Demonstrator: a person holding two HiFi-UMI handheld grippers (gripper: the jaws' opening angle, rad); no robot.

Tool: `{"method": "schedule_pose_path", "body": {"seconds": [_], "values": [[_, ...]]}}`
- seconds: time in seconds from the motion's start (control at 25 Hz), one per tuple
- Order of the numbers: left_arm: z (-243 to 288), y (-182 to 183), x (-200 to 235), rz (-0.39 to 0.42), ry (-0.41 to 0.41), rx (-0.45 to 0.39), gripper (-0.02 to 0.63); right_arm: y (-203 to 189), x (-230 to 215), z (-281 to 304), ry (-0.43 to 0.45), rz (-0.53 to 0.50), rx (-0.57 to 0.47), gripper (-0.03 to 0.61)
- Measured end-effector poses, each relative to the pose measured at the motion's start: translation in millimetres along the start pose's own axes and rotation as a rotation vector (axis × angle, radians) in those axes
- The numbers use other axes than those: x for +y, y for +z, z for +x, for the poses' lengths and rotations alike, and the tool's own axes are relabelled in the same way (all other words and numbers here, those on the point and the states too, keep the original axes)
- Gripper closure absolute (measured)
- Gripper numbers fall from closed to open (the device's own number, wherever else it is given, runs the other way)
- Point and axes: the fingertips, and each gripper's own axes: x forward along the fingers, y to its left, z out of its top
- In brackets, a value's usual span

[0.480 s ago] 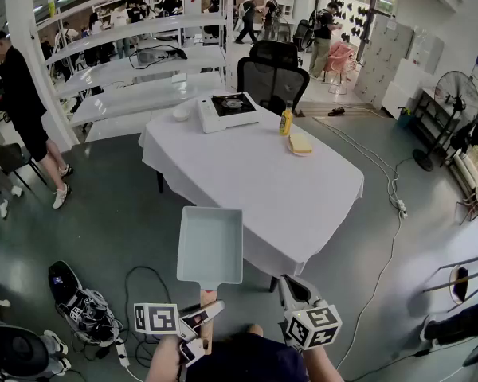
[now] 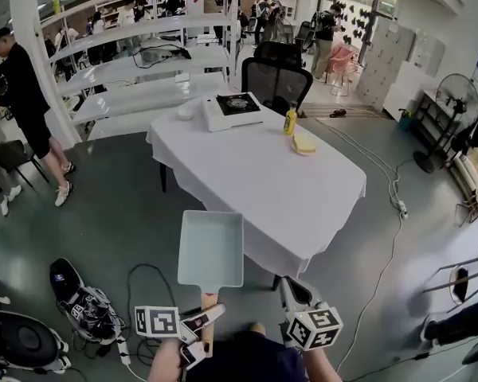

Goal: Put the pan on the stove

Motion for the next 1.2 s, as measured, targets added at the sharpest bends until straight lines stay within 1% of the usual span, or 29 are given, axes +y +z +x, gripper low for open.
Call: {"method": "schedule_pose_path", "body": {"seconds": [0.32, 0.48, 0.6, 0.76, 0.96, 1.2], "values": [[-21.5, -9.4, 13.6, 0.009, -0.007, 0.008, 0.482, -20.4, 21.7, 7.6, 0.0, 0.032, -0.009, 0.578], [-27.8, -7.2, 16.1, -0.005, -0.005, 0.005, 0.48, -17.0, 32.8, 18.0, 0.024, 0.029, -0.012, 0.578], [-31.0, 1.2, 15.6, -0.006, -0.005, -0.012, 0.48, -10.3, 36.8, 26.8, 0.037, 0.014, -0.015, 0.578], [-33.8, 23.4, 19.3, -0.006, -0.008, -0.039, 0.48, -3.0, 38.1, 49.8, 0.05, 0.014, -0.013, 0.578], [-23.5, 56.5, 26.4, -0.01, -0.012, -0.048, 0.477, 7.7, 34.6, 89.2, 0.075, 0.007, -0.012, 0.578], [-4.4, 116.9, 30.9, -0.008, -0.017, -0.071, 0.477, 32.5, 24.5, 148.2, 0.102, 0.002, -0.008, 0.578]]}}
